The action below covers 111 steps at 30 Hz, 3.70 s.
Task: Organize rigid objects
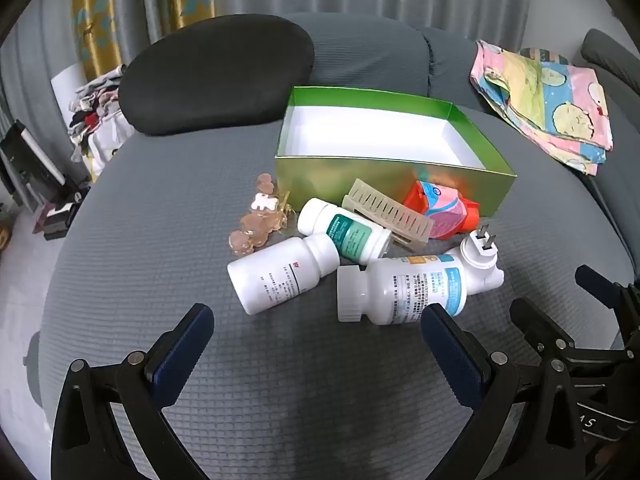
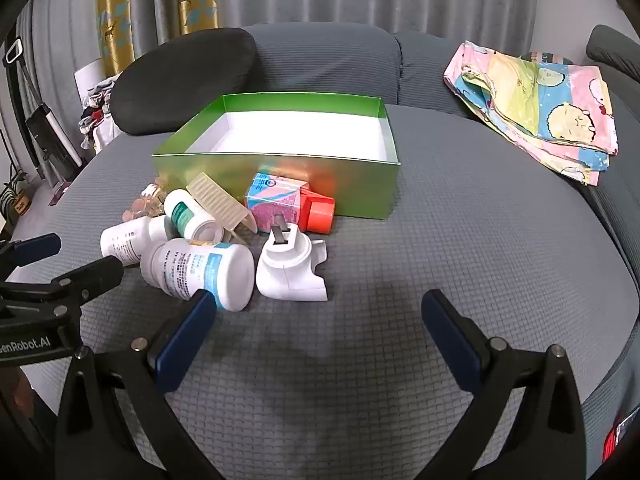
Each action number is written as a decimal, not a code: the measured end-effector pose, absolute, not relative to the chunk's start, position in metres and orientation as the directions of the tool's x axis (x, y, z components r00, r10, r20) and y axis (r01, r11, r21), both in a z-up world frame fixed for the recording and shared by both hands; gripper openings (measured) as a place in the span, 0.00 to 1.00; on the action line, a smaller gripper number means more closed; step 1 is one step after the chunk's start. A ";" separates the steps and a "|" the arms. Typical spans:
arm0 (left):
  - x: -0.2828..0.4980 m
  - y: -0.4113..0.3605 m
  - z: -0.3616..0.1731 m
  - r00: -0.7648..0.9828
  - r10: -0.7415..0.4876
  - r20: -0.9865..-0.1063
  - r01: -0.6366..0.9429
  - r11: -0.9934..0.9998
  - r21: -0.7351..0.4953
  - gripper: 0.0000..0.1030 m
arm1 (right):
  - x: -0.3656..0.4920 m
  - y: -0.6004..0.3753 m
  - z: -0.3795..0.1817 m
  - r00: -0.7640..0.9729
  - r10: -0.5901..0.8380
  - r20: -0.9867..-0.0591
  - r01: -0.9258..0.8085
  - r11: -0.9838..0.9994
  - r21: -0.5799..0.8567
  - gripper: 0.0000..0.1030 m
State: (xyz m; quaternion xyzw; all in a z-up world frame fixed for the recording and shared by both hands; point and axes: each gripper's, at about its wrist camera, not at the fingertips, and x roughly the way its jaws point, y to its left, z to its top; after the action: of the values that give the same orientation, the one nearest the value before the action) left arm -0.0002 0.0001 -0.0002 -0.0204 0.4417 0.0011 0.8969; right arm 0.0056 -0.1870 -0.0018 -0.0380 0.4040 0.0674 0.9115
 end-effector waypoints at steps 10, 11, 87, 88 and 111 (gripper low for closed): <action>-0.001 0.000 -0.003 0.603 -0.012 -0.798 -0.015 1.000 -0.027 1.00 | 0.008 -0.192 -0.004 0.654 0.090 -0.751 -0.142 0.990 -0.005 0.99; 0.001 -0.002 -0.002 0.603 -0.009 -0.798 -0.016 1.000 -0.023 1.00 | 0.008 -0.194 -0.004 0.654 0.089 -0.752 -0.140 0.990 -0.004 0.99; 0.007 0.004 -0.048 0.504 -0.381 -0.775 0.215 0.925 -0.314 0.99 | 0.031 -0.173 -0.041 0.419 0.501 -0.757 -0.251 0.865 0.434 0.86; 0.010 0.003 -0.049 0.501 -0.398 -0.768 0.223 0.917 -0.330 0.98 | 0.033 -0.170 -0.042 0.413 0.508 -0.756 -0.254 0.861 0.440 0.83; 0.037 -0.010 -0.053 0.523 -0.380 -0.763 0.281 0.922 -0.266 0.72 | 0.061 -0.146 -0.054 0.390 0.524 -0.757 -0.278 0.851 0.446 0.49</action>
State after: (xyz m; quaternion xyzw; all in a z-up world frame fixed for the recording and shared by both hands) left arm 0.0375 -0.0104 -0.0530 -0.0548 0.4499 -0.1896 0.8710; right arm 0.0613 -0.1459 -0.0542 0.1241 0.4958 0.2430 0.8245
